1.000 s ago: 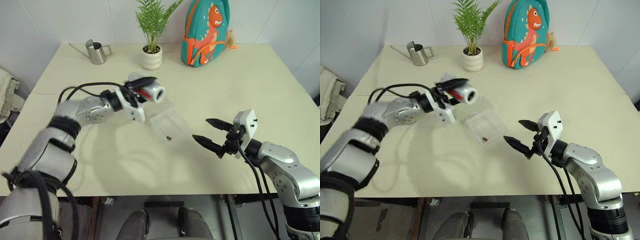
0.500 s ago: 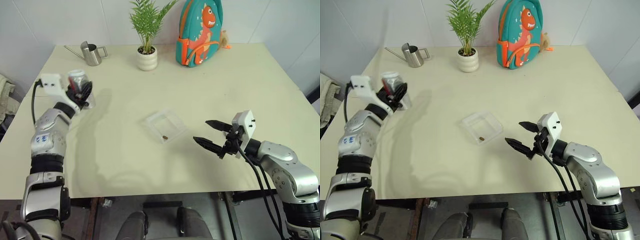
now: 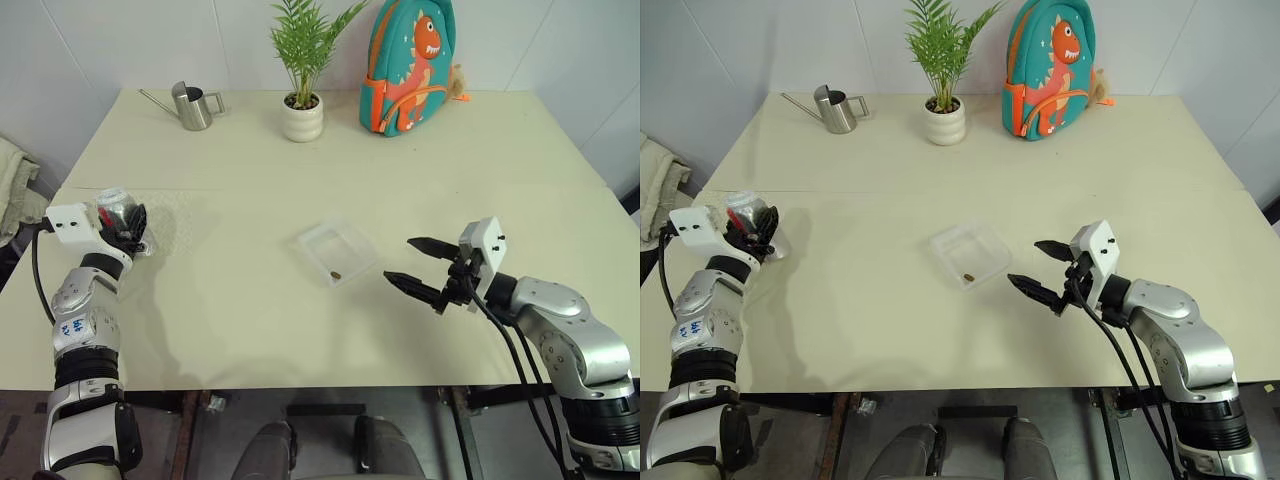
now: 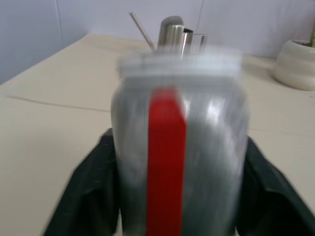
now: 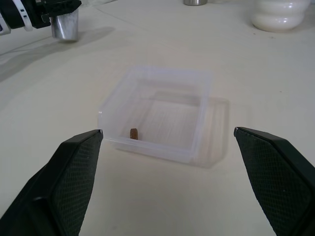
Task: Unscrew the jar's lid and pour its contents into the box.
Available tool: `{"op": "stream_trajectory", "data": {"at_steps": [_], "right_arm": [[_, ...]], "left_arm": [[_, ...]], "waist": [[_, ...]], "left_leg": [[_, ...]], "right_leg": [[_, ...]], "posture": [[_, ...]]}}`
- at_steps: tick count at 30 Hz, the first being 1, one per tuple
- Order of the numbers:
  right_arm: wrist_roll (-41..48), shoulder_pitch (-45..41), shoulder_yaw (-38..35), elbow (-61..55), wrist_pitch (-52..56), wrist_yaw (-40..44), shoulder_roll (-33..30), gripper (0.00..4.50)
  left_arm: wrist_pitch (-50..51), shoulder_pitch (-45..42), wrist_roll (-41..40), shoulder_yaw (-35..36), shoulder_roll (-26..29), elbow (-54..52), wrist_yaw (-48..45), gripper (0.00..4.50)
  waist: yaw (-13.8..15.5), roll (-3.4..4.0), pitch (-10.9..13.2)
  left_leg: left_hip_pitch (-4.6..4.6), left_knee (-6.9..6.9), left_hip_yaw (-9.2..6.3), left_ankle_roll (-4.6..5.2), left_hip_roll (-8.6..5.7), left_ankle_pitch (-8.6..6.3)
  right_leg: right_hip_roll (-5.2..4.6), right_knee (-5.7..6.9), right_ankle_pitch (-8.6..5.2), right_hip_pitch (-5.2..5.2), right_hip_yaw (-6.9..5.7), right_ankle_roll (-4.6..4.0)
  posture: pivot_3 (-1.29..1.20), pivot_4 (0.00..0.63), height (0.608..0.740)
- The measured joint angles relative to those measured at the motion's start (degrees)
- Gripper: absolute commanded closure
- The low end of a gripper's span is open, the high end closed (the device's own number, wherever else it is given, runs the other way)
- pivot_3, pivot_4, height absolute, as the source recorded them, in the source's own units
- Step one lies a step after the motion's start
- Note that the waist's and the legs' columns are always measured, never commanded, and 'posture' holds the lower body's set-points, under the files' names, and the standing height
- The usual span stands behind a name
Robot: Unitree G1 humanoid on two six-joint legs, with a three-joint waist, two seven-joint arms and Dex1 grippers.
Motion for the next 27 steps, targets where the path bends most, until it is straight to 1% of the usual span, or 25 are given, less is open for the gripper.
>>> {"op": "stream_trajectory", "data": {"at_steps": [2, 3, 8, 13, 21, 27], "right_arm": [[-0.01, -0.07, 0.07, 0.00, 0.00, -0.01, 0.00, 0.00], [-0.01, -0.08, 0.11, 0.00, 0.00, -0.02, 0.00, 0.00], [-0.02, -0.08, 0.25, -0.01, 0.02, -0.13, 0.05, 0.00], [0.01, -0.08, 0.30, -0.03, 0.08, -0.20, 0.14, 0.00], [0.03, -0.07, 0.34, -0.11, 0.10, -0.24, 0.54, 0.00], [0.03, 0.02, 0.34, -0.34, 0.10, -0.51, 0.75, 0.00]], "left_arm": [[-0.36, 0.38, 0.29, 0.00, 0.00, 0.00, -0.51, 0.23], [-0.41, 0.73, 0.36, 0.01, 0.00, 0.00, -0.67, 0.03], [-0.41, 2.35, 0.50, 0.02, -0.01, -0.53, -1.09, 0.03], [-0.39, 4.97, 0.82, 0.03, -0.01, -3.41, -1.12, 0.03], [3.01, 11.34, 1.08, -0.03, -0.01, -13.74, -2.45, 0.03], [5.74, 16.01, 1.72, -0.02, 0.08, -18.53, -2.51, 0.03]], "waist": [[0.00, 0.00, 0.00], [0.00, 0.00, 0.00], [-0.20, 0.00, 0.00], [-0.27, 0.00, 0.00], [-0.34, 0.00, 0.00], [-0.58, 0.00, 0.00]], "left_leg": [[0.00, -0.02, 0.00, 0.00, 0.01, -0.01], [0.00, -0.03, 0.00, 0.00, 0.01, -0.01], [0.00, -0.05, 0.01, -0.02, 0.08, -0.02], [0.00, -0.07, 0.01, -0.02, 0.09, -0.03], [0.00, -0.10, 0.02, -0.01, 0.14, -0.10], [0.00, -0.11, 0.02, 0.11, 0.20, -0.22]], "right_leg": [[0.00, -0.02, 0.00, 0.00, 0.00, 0.00], [0.00, -0.03, 0.00, 0.00, 0.00, 0.00], [0.03, -0.10, 0.01, -0.01, -0.01, -0.02], [0.03, -0.29, 0.02, -0.01, 0.00, -0.03], [0.03, -0.37, 0.02, 0.00, 0.01, -0.05], [0.05, -0.40, 0.02, -0.01, 0.00, -0.10]], "posture": [[0.00, 0.150, 0.740], [0.00, 0.150, 0.740], [0.00, 0.150, 0.740], [0.00, 0.150, 0.740], [0.00, 0.150, 0.740], [0.00, 0.150, 0.740]]}}
